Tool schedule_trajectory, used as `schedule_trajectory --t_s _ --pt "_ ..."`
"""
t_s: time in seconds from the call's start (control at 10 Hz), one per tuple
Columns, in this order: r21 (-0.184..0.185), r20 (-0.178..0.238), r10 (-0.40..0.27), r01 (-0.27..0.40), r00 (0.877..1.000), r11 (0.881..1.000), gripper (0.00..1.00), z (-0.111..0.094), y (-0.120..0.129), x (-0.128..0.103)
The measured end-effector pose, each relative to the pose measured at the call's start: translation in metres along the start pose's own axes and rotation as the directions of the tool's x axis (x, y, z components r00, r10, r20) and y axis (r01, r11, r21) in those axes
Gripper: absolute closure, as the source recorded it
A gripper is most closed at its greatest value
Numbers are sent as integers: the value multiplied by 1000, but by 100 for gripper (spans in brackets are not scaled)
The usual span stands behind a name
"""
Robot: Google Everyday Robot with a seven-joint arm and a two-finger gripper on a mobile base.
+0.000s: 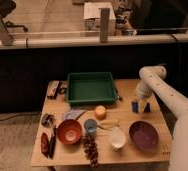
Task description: Place sponge in tray
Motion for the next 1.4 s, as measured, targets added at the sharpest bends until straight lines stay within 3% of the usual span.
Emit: schedule_trajectory --t_s 0.2,0.3,0.5,0.7,0.8,0.9,1.1,1.4 --pt "-29 -13 26 -26 1000 999 23 14 5 16" --pt "-35 -14 34 -35 999 999 30 17 6 20" --pt "-49 -12 49 -49 999 998 53 23 7 23" --pt "-49 -11 49 -50 999 998 68 22 7 24" --pt "-48 -16 48 -49 999 998 86 18 7 25" --pt "-51 -16 47 -48 999 998 94 17 7 25" --pt "-53 -15 47 -48 999 997 100 16 8 25" --pt "-53 -14 46 -47 999 998 100 16 9 25"
